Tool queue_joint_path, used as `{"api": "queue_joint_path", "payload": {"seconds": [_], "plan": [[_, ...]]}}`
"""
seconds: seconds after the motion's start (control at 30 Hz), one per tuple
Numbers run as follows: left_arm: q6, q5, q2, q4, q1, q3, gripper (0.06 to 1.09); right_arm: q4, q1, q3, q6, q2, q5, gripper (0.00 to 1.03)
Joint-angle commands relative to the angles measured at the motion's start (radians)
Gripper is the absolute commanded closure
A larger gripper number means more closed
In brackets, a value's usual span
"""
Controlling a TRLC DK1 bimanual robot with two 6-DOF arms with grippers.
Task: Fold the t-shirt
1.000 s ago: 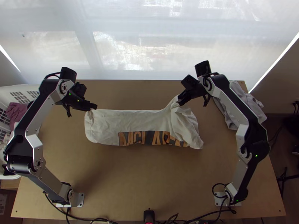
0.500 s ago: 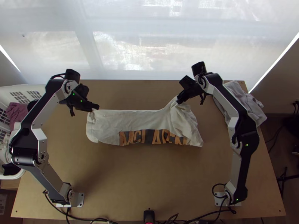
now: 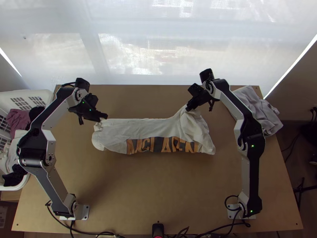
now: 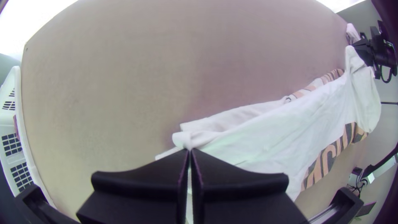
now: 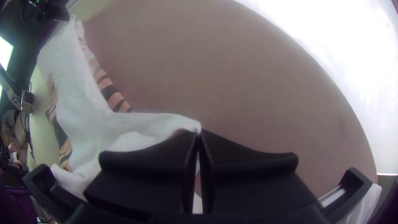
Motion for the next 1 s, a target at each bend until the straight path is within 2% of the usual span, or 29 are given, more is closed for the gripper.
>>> {"api": "queue_joint_path", "payload": {"seconds": [0.0,0.03,0.13,0.17,0.2,0.23,0.27,0.3,0.33,0.37,0.43,0.53,0.7,0.77,0.97], "plan": [[0.001,0.003,0.065,0.029,0.003,-0.002,1.05,-0.064,-0.006,0.073,0.005,0.074,0.001,1.0],[-0.003,0.003,0.068,0.033,0.003,-0.002,1.03,-0.066,-0.006,0.075,0.006,0.072,0.001,0.99],[-0.011,0.009,0.066,0.035,0.001,-0.001,0.86,-0.094,-0.006,0.095,0.008,0.061,0.001,0.9],[-0.011,0.01,0.06,0.036,0.001,0.001,0.82,-0.097,-0.008,0.098,0.008,0.052,0.001,0.81],[-0.014,0.012,0.054,0.042,0.001,0.004,0.73,-0.098,-0.011,0.099,0.008,0.041,0.001,0.74],[-0.017,0.012,0.048,0.042,0.003,0.01,0.59,-0.098,-0.013,0.105,0.009,0.032,0.001,0.68],[-0.019,0.013,0.045,0.039,0.004,0.019,0.47,-0.097,-0.014,0.116,0.021,0.025,0.001,0.56],[-0.019,0.012,0.037,0.038,0.006,0.027,0.37,-0.098,-0.017,0.13,0.035,0.02,0.001,0.4],[-0.022,0.012,0.028,0.035,0.007,0.034,0.31,-0.098,-0.017,0.138,0.043,0.011,0.001,0.32],[-0.023,0.013,0.02,0.024,0.007,0.044,0.31,-0.097,-0.017,0.144,0.048,0.0,0.001,0.29],[-0.023,0.015,0.002,-0.008,0.007,0.067,0.3,-0.098,-0.013,0.164,0.063,-0.015,0.001,0.06],[-0.025,0.017,-0.041,-0.065,0.007,0.099,0.3,-0.095,0.001,0.173,0.08,-0.055,0.001,0.04],[-0.014,0.017,-0.13,-0.255,0.027,0.146,0.15,-0.1,0.024,0.188,0.114,-0.146,-0.001,0.04],[-0.003,0.02,-0.169,-0.314,0.036,0.13,0.13,-0.117,0.043,0.173,0.118,-0.198,-0.001,0.04],[0.012,0.021,-0.268,-0.291,0.041,-0.05,0.13,-0.132,0.124,0.018,0.123,-0.376,-0.001,0.04]]}}
